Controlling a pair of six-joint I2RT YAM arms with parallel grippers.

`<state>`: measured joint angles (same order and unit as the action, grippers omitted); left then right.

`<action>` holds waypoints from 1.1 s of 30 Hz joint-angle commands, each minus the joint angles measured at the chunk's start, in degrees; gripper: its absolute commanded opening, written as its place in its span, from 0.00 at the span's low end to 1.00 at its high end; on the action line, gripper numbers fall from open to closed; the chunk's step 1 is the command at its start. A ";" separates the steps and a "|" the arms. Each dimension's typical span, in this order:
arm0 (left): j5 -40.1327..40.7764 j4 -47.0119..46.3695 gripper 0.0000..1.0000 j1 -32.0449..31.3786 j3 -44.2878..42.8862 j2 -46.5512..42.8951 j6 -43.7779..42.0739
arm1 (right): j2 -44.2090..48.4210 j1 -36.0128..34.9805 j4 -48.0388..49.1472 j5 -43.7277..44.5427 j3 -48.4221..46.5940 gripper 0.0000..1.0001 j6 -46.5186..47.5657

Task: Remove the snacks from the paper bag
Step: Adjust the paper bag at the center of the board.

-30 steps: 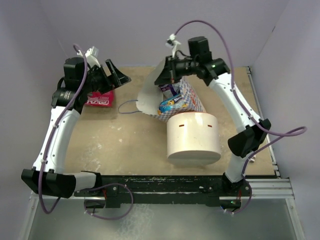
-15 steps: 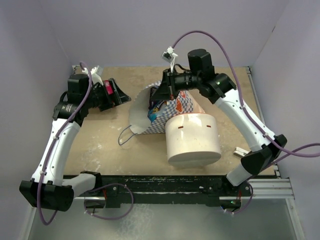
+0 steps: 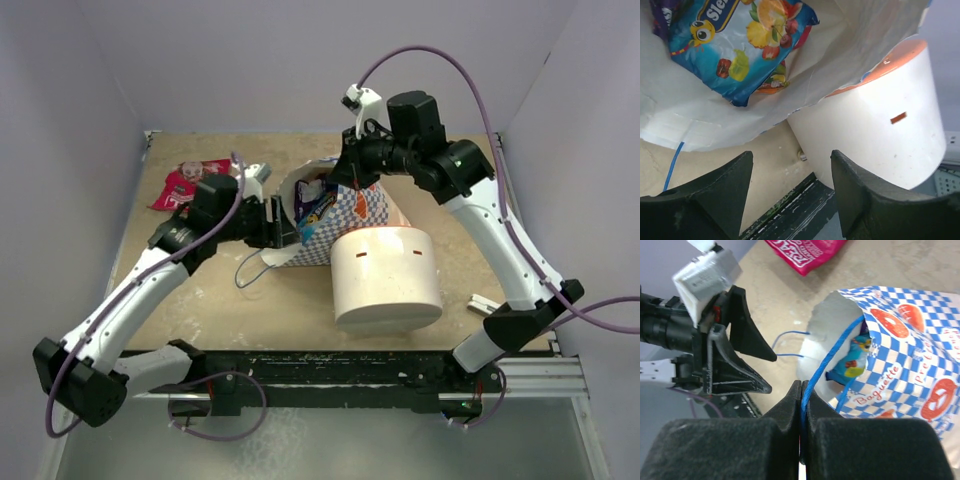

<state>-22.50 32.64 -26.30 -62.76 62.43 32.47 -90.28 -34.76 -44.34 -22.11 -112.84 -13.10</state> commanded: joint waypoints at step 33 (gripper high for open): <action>10.85 8.41 0.93 10.37 -3.07 20.76 -7.98 | 3.71 16.67 19.94 -0.85 2.17 0.00 18.39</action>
<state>-9.76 41.10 -16.49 -63.11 82.59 25.74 -86.56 -20.47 -30.96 -22.22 -107.35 7.35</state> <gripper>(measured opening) 0.974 0.004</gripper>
